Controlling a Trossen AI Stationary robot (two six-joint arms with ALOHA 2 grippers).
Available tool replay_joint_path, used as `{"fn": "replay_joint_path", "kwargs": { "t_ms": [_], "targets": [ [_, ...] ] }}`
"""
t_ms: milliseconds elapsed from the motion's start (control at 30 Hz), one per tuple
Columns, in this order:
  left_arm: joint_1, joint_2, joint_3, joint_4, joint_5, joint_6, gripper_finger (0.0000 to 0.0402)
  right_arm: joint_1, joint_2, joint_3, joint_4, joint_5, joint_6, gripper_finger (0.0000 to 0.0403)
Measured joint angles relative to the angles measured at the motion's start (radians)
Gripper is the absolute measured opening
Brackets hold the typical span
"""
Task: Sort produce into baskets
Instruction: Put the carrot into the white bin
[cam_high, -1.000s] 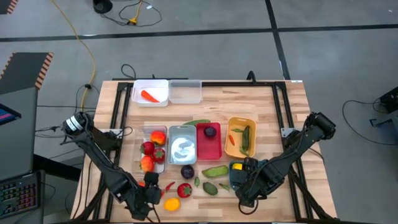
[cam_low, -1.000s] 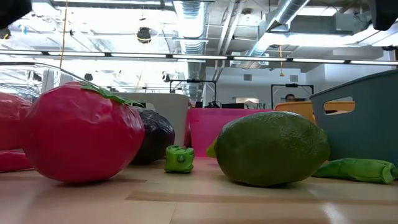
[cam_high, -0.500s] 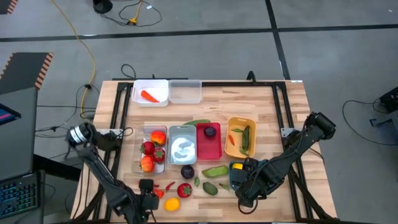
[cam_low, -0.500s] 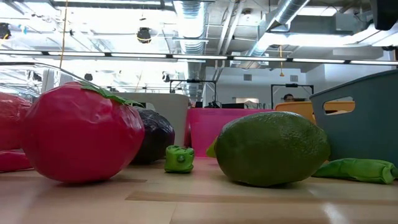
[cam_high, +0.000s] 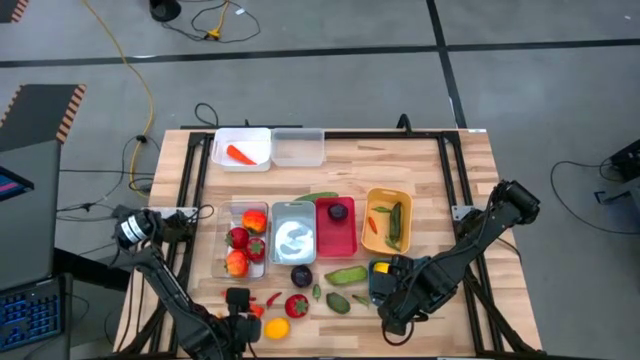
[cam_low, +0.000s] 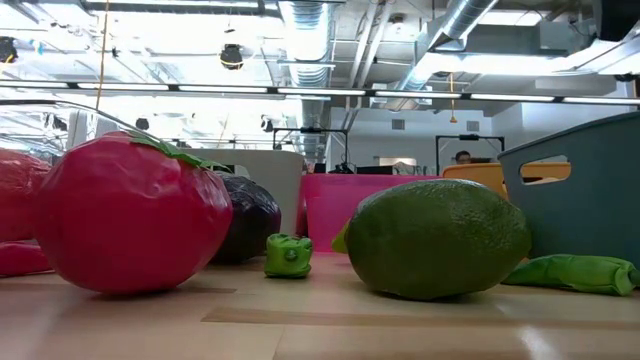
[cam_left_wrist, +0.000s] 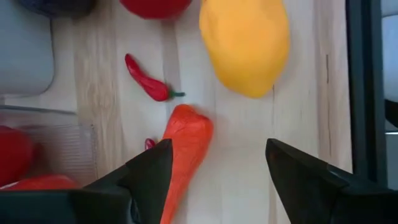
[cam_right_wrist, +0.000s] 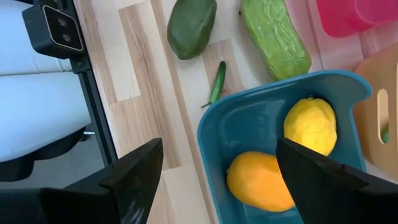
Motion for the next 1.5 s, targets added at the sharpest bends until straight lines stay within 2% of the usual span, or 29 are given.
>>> {"fn": "replay_joint_path", "kwargs": {
  "t_ms": [400,667,967,1100,1333,1500],
  "targets": [
    [0.009,0.0,-0.08,0.008,-0.028,-0.019,0.0243,0.001,0.0,0.0,0.002,0.0,-0.003,0.034],
    [0.016,0.0,-0.156,0.111,-0.016,-0.011,0.0243,0.001,0.0,0.0,0.003,0.001,-0.003,0.034],
    [0.017,0.0,-0.204,0.115,-0.035,-0.013,0.024,0.001,0.0,0.0,0.003,0.001,-0.003,0.034],
    [0.017,0.0,-0.204,0.116,-0.034,-0.011,0.0219,0.001,0.0,0.0,0.003,0.001,-0.003,0.034],
    [0.017,-0.001,-0.201,0.118,-0.021,-0.014,0.016,0.001,0.0,0.0,0.003,0.001,-0.003,0.034],
    [0.018,0.0,-0.159,0.121,0.03,0.011,0.0141,0.001,0.0,0.0,0.003,0.001,-0.003,0.034]
  ]
}}
